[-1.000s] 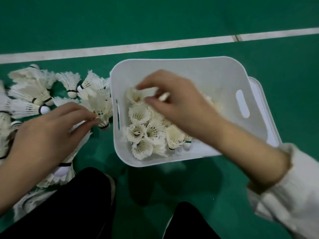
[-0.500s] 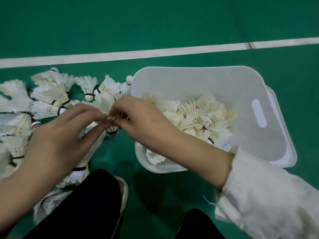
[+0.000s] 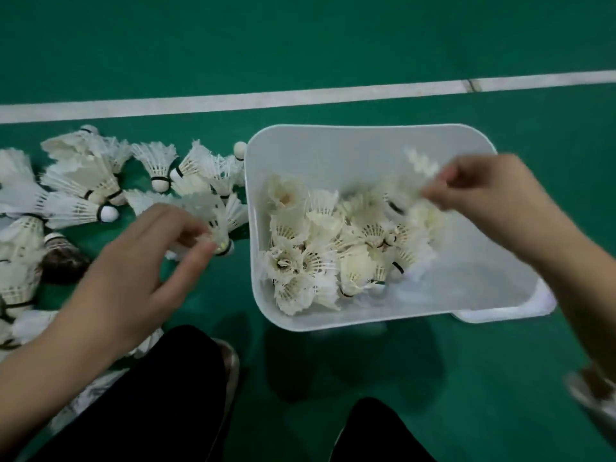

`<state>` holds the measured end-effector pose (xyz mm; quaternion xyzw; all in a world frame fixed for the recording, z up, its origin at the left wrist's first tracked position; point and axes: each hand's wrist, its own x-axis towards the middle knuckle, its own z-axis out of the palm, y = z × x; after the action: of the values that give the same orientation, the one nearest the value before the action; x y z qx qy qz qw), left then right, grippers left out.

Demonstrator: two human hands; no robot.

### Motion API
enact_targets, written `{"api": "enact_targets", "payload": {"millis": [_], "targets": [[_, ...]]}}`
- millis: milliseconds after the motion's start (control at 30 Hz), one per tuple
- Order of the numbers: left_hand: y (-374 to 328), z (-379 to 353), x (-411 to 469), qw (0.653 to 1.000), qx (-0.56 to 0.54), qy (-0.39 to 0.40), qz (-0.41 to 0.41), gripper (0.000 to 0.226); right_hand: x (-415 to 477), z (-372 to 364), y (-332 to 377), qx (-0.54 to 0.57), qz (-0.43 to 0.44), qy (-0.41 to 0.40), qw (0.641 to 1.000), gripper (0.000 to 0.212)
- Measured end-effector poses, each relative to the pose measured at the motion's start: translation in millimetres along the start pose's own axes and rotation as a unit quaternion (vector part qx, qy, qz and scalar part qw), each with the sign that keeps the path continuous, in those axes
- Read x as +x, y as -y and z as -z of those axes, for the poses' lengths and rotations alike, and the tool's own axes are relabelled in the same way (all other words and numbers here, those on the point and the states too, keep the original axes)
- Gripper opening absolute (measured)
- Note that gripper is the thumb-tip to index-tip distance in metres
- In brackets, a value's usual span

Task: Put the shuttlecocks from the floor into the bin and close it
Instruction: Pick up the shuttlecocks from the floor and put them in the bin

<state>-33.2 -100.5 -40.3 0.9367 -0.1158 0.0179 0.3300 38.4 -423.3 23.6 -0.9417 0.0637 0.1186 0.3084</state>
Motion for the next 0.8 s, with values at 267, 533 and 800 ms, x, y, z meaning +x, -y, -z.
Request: {"api": "enact_targets", "payload": {"millis": [267,533,800], "targets": [[-6.6,-7.8,4.3,0.997,0.054,0.017,-0.054,0.026,10.9,-54.9,-88.6,-0.342,-0.145,0.175,0.912,0.013],[-12.0,-1.8,1.7,0.995,0.069,-0.001,-0.075,0.031,15.1,-60.1,-91.7,-0.409,-0.113,0.309,0.851,0.035],[-27.4,9.2,4.2,0.988,0.077,-0.037,-0.128,0.029,-30.6,-18.2,34.2,-0.024,0.218,0.026,0.975,0.031]]}}
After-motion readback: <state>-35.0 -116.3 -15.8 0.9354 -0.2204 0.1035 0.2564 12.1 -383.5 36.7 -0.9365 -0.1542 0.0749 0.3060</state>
